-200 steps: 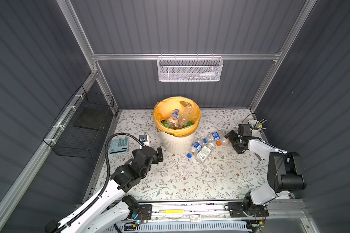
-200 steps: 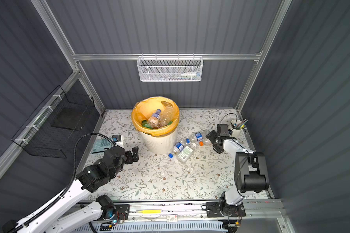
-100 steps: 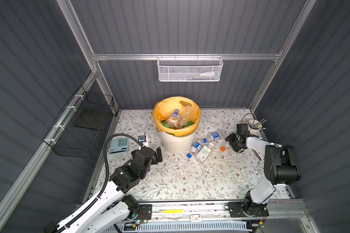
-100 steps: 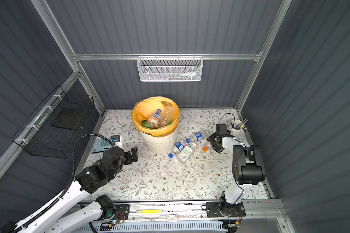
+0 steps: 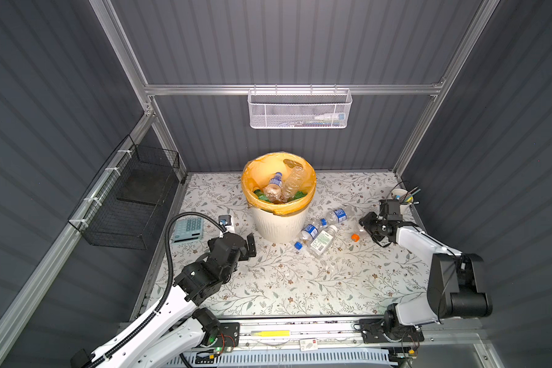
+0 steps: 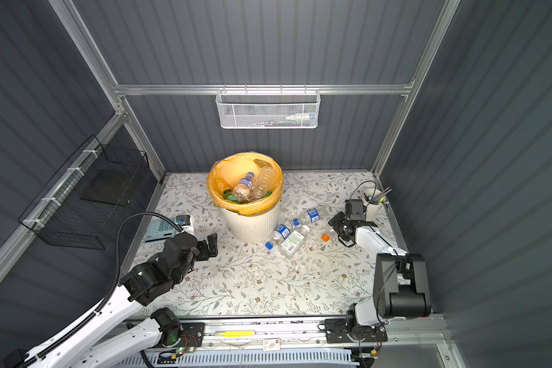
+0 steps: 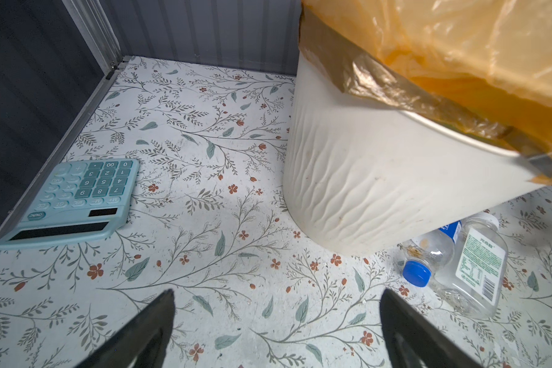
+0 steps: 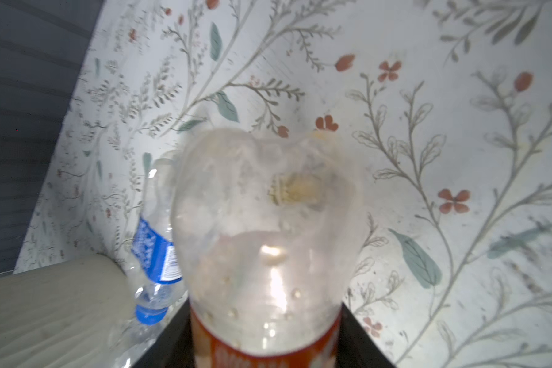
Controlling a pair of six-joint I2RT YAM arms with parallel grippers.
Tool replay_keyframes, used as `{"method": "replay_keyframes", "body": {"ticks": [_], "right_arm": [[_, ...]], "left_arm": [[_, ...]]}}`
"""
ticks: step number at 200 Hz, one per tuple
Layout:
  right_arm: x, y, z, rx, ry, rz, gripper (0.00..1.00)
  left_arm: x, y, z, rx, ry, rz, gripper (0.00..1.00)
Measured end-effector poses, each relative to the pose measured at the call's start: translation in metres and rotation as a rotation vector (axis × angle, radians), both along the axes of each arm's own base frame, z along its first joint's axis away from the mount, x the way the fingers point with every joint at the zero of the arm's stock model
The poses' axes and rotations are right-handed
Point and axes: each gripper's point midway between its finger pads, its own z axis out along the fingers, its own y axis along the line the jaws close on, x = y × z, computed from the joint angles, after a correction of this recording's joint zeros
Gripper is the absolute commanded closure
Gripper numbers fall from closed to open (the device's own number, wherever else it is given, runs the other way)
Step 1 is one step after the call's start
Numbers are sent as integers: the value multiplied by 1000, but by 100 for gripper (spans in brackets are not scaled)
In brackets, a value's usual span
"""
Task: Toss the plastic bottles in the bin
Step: 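Lift the orange-labelled bottle with the right gripper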
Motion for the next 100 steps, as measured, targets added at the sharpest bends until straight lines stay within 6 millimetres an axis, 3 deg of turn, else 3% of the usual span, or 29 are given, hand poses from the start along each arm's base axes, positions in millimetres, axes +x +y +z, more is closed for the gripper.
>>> {"method": "replay_keyframes", "body": {"ticks": [33, 58, 77, 100], "right_arm": [[-5, 0, 43, -20, -101, 19, 52], [-7, 0, 87, -38, -192, 33, 52], [-9, -1, 134, -59, -296, 43, 52], [-18, -1, 205, -83, -454, 53, 52]], "left_arm": [[0, 0, 0, -4, -2, 4, 0], [2, 0, 0, -3, -6, 9, 0], [3, 1, -1, 3, -5, 14, 0], [3, 2, 0, 6, -9, 22, 0]]}}
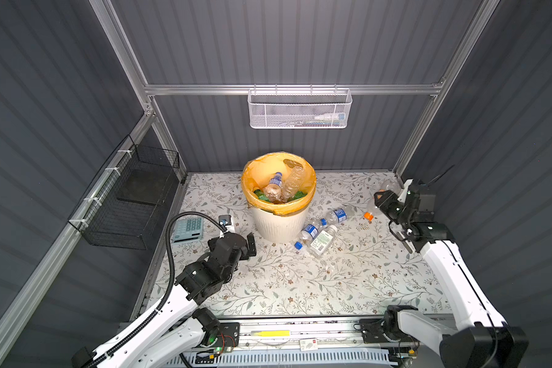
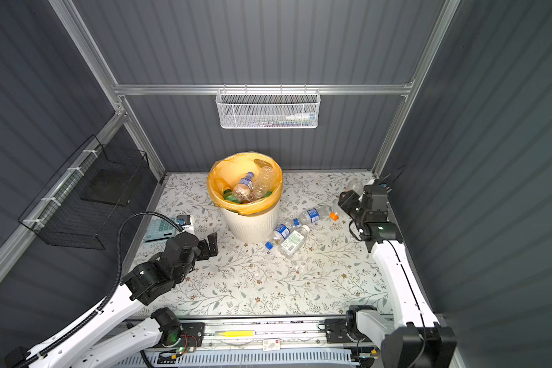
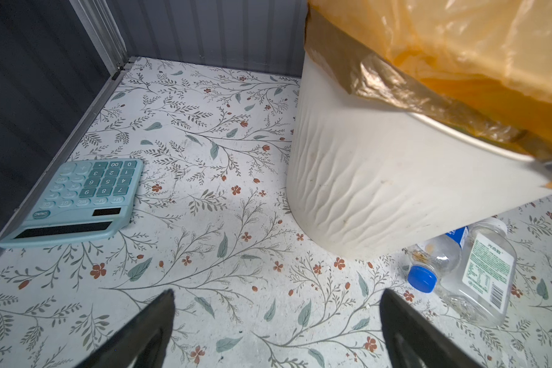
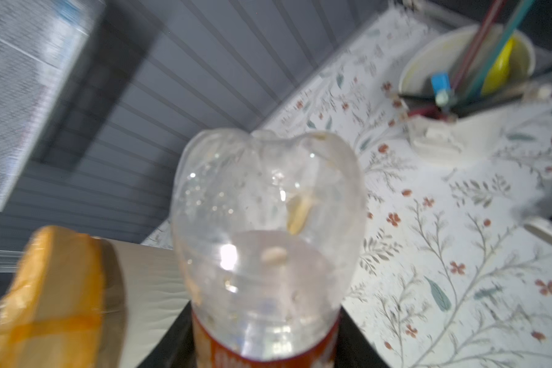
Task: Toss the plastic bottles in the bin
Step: 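Lift the orange-labelled bottle with the right gripper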
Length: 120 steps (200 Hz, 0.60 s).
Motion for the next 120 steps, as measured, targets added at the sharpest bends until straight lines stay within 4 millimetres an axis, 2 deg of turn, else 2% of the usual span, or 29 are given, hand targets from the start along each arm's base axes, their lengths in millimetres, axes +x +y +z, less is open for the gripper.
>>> {"method": "replay_keyframes", "body": {"ticks": [21, 36, 61, 84, 103, 120], "right_arm": [[-15, 0, 67, -16, -154, 7, 52], [-28, 1, 106, -19, -249, 8, 52], [-53, 1, 158, -5, -390, 1, 51], [-66, 3, 198, 40, -518, 0, 50], [-65, 23, 231, 81, -613, 53, 48], [-51, 65, 254, 108, -659, 167, 47]], "left_arm": [[0, 2, 0, -2, -4, 14, 0], [0, 4, -1, -5, -8, 27, 0], [0, 7, 1, -10, -18, 39, 0], [0, 9, 3, -13, -26, 48, 0], [0, 9, 3, -12, -25, 48, 0], [0, 9, 3, -17, -25, 50, 0]]}}
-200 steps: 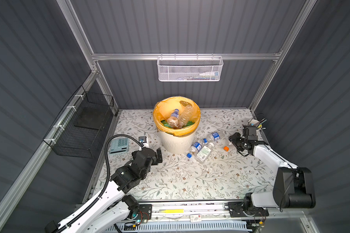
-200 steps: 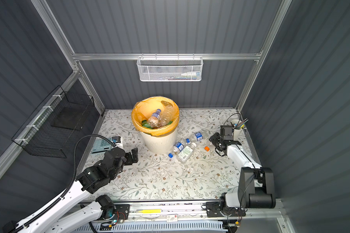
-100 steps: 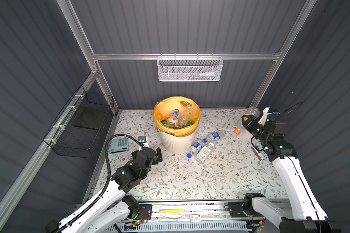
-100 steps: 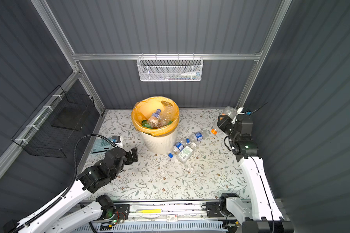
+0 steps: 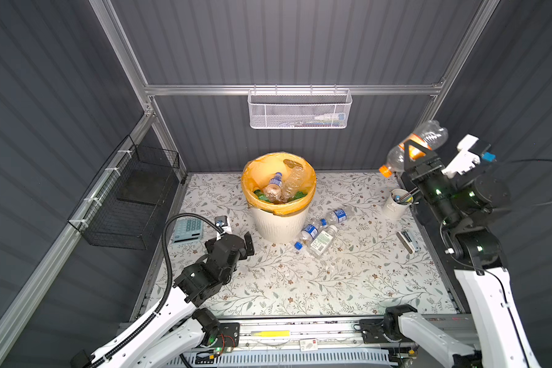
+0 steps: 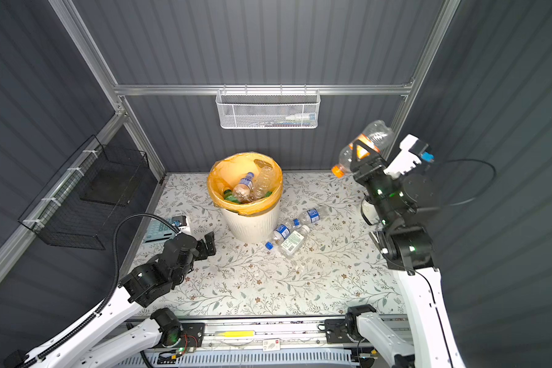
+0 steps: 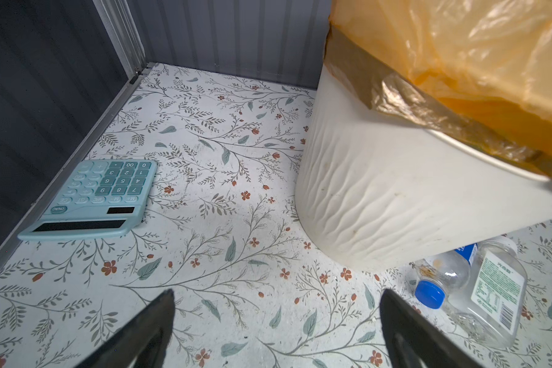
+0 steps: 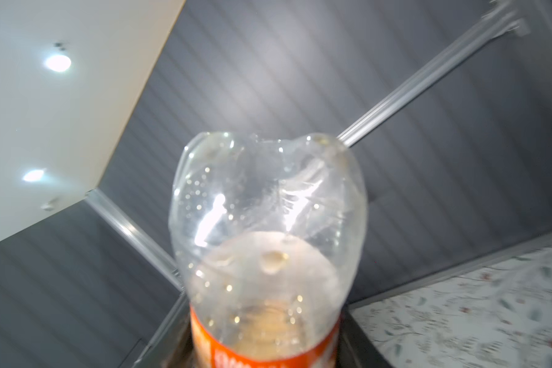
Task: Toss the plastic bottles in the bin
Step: 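Lift the orange-labelled bottle with the right gripper, then swing the orange-labelled bottle over the bin and open the right gripper, then lower the right gripper to the white-capped green-labelled bottle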
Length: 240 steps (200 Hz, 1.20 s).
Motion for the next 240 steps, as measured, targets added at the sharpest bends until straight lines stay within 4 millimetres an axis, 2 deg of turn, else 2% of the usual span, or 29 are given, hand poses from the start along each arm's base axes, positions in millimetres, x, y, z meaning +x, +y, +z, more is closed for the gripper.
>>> {"method": "replay_keyframes", "body": {"ticks": [17, 25, 33, 44, 51, 60, 72, 80, 86, 91, 97, 107, 122, 137, 150, 164, 172, 185, 197, 204, 221, 240], "right_arm": [[27, 59, 6, -28, -4, 137, 44], [42, 90, 0, -51, 15, 207, 37], [59, 127, -14, -91, 50, 286, 26], [84, 181, -44, -181, 134, 382, 11], [97, 209, -66, -239, 188, 426, 2], [112, 240, -105, -322, 276, 468, 1], [114, 259, -156, -411, 386, 495, 1], [111, 257, -185, -455, 446, 485, 1], [106, 251, -198, -478, 474, 473, 1], [103, 244, -203, -496, 480, 456, 1], [98, 233, -200, -497, 482, 431, 1], [89, 211, -180, -489, 448, 378, 1], [70, 175, -125, -437, 331, 291, 1], [41, 142, -74, -370, 203, 219, 1], [19, 119, -54, -331, 142, 175, 1], [6, 101, -56, -312, 133, 134, 1], [4, 94, -69, -312, 158, 112, 1], [8, 86, -109, -324, 239, 80, 1], [12, 81, -159, -338, 347, 60, 1], [13, 79, -196, -350, 428, 51, 1], [6, 72, -277, -369, 613, 37, 1], [-6, 64, -337, -351, 755, 21, 1]], "left_arm": [[0, 0, 0, -8, -1, 4, 0], [-1, 1, 1, -15, -2, 7, 0], [-1, 1, 0, -19, -4, 8, 0], [-2, 2, 0, -24, -4, 10, 0], [-3, 3, -1, -23, -3, 11, 0], [-3, 3, -1, -21, -1, 10, 0], [-4, 3, -3, -16, 5, 10, 0], [-4, 4, -3, -12, 8, 10, 0], [-5, 5, -4, -8, 11, 10, 0], [-5, 5, -4, -7, 12, 10, 0], [-6, 6, -4, -5, 13, 9, 0], [-6, 6, -4, -5, 12, 8, 0], [-6, 5, -4, -4, 13, 2, 0], [-6, 3, -5, -1, 20, -7, 0], [-6, 2, -8, 7, 28, -16, 0], [-5, 0, -11, 15, 41, -22, 0], [-5, -1, -13, 20, 46, -26, 0], [-5, -3, -14, 21, 50, -32, 0], [-5, -4, -14, 16, 51, -39, 0], [-5, -5, -14, 14, 51, -41, 0], [-4, -6, -13, 8, 50, -46, 0], [-4, -8, -13, 4, 50, -51, 0]]}}
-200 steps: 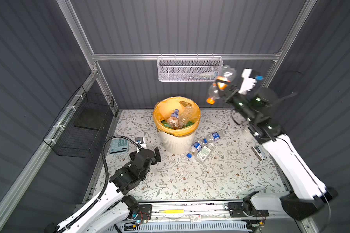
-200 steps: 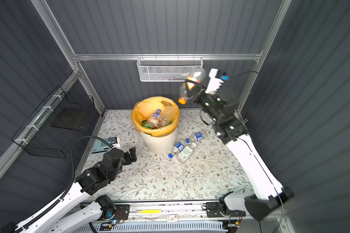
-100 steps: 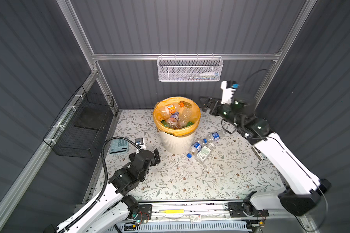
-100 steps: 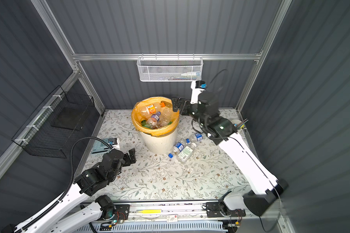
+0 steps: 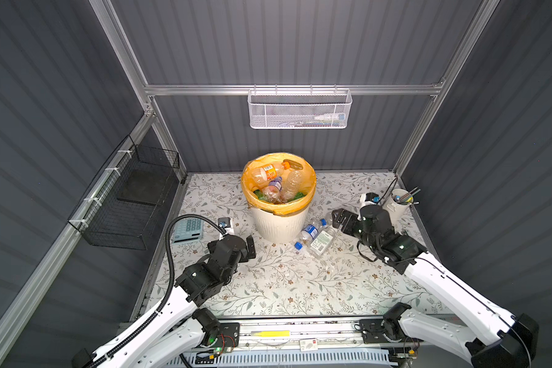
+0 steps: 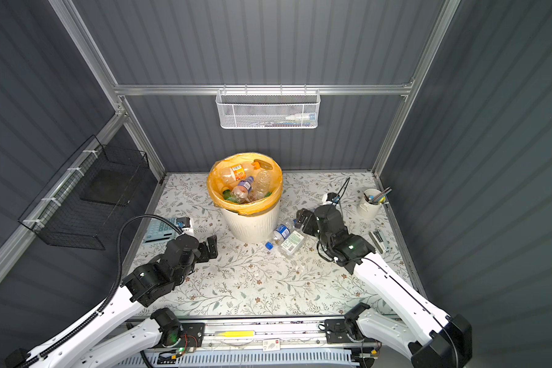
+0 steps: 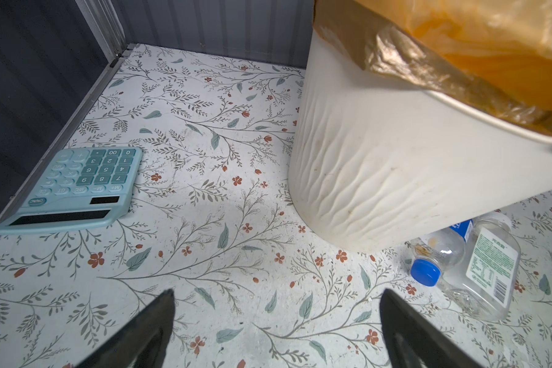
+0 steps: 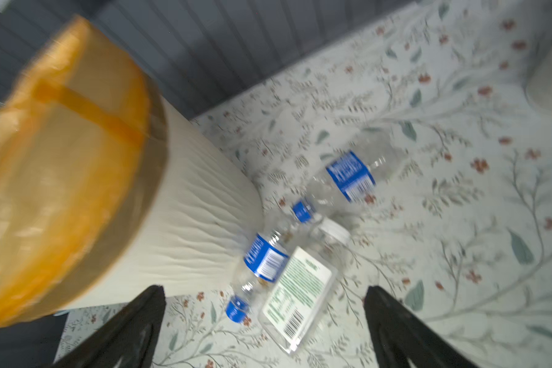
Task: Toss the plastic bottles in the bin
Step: 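Lower the right gripper to the white-capped green-labelled bottle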
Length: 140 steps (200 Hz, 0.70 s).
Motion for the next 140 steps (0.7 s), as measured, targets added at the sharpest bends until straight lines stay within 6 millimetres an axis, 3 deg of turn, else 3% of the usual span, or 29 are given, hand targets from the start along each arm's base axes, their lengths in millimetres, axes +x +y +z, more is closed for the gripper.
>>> {"method": "replay_keyframes", "body": {"ticks": [22, 75, 101, 140], "right_arm": [[-10, -4, -43, 21, 109, -48, 1], [-5, 10, -119, -28, 330, -85, 1], [2, 18, -139, -63, 390, -86, 1], [13, 27, -153, -86, 427, -83, 1]], "left_arm": [[0, -2, -1, -1, 4, -4, 0], [0, -3, -2, -1, 9, -9, 0], [0, -2, -3, -2, 8, -8, 0], [-1, -1, -2, -6, 4, -9, 0]]}}
